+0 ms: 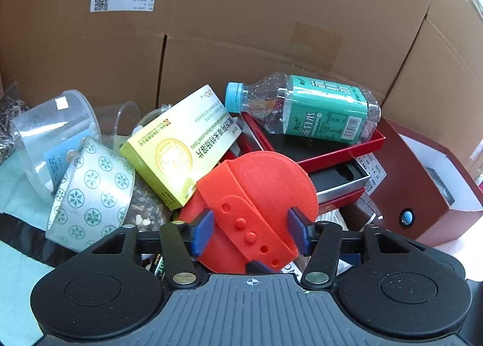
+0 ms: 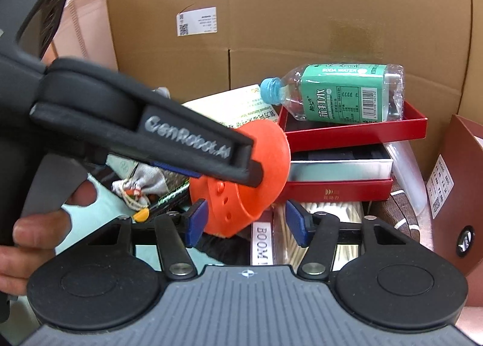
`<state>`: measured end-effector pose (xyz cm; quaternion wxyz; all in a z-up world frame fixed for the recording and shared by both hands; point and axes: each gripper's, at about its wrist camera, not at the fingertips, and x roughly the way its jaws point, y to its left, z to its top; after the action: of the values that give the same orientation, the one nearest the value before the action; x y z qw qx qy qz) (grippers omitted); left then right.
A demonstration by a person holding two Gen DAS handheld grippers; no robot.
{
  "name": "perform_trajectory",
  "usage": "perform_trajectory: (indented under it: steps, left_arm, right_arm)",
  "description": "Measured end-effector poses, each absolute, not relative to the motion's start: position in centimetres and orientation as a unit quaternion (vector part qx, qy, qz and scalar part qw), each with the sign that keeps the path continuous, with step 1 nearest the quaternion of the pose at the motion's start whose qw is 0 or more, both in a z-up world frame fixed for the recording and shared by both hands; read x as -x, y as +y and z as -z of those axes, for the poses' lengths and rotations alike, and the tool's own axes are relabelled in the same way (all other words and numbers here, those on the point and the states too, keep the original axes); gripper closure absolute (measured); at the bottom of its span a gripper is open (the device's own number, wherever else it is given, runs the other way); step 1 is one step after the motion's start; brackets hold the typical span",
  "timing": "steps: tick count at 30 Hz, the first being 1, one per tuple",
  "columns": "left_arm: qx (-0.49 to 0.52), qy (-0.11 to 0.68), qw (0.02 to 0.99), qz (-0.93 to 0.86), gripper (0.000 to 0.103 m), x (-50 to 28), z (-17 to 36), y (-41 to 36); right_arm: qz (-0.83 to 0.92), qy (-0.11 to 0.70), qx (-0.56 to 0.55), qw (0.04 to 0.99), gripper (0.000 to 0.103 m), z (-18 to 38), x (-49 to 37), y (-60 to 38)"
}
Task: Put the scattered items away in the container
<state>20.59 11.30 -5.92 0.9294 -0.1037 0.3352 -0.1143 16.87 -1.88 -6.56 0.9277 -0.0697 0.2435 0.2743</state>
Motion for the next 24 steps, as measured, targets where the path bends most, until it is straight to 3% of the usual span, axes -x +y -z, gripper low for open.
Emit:
perform_trajectory:
  steps: [2, 5, 10, 11, 17, 19, 21, 24]
  left_arm:
    - [0.104, 0.338, 0.928, 0.115, 0.057, -20.6, 6.0, 11.5]
    - [0.118, 0.341, 0.924, 0.127, 0.075, -20.4, 6.0, 12.0]
    - [0.127, 0.336, 0.924, 0.131, 0.083, -19.2, 5.3, 12.1]
    - [0.131, 0.337, 0.923, 0.135, 0.075, -18.9, 5.1, 12.1]
    - [0.134, 0.329, 0.925, 0.137, 0.073, -14.9, 4.3, 12.5]
    - [0.131, 0.327, 0.926, 0.133, 0.066, -12.9, 4.3, 13.0]
    - [0.131, 0.329, 0.927, 0.124, 0.049, -10.9, 4.5, 13.6]
    - [0.144, 0.348, 0.918, 0.119, 0.040, -8.5, 5.3, 14.6]
  right_arm:
    - [-0.277, 0.249, 0.066, 0.926, 0.056, 6.6, -17.2, -1.7]
    - [-0.276, 0.247, 0.067, 0.926, 0.063, 6.6, -17.1, -1.5]
    - [-0.286, 0.226, 0.084, 0.928, 0.073, 6.0, -15.6, -1.6]
    - [-0.291, 0.221, 0.091, 0.926, 0.075, 5.8, -15.3, -1.6]
    - [-0.308, 0.175, 0.176, 0.918, 0.081, 5.1, -11.3, -1.0]
    - [-0.322, 0.164, 0.200, 0.911, 0.081, 5.1, -9.7, -1.1]
    - [-0.333, 0.155, 0.230, 0.901, 0.082, 5.3, -8.0, -1.1]
    - [-0.349, 0.150, 0.269, 0.885, 0.082, 6.2, -5.7, -0.9]
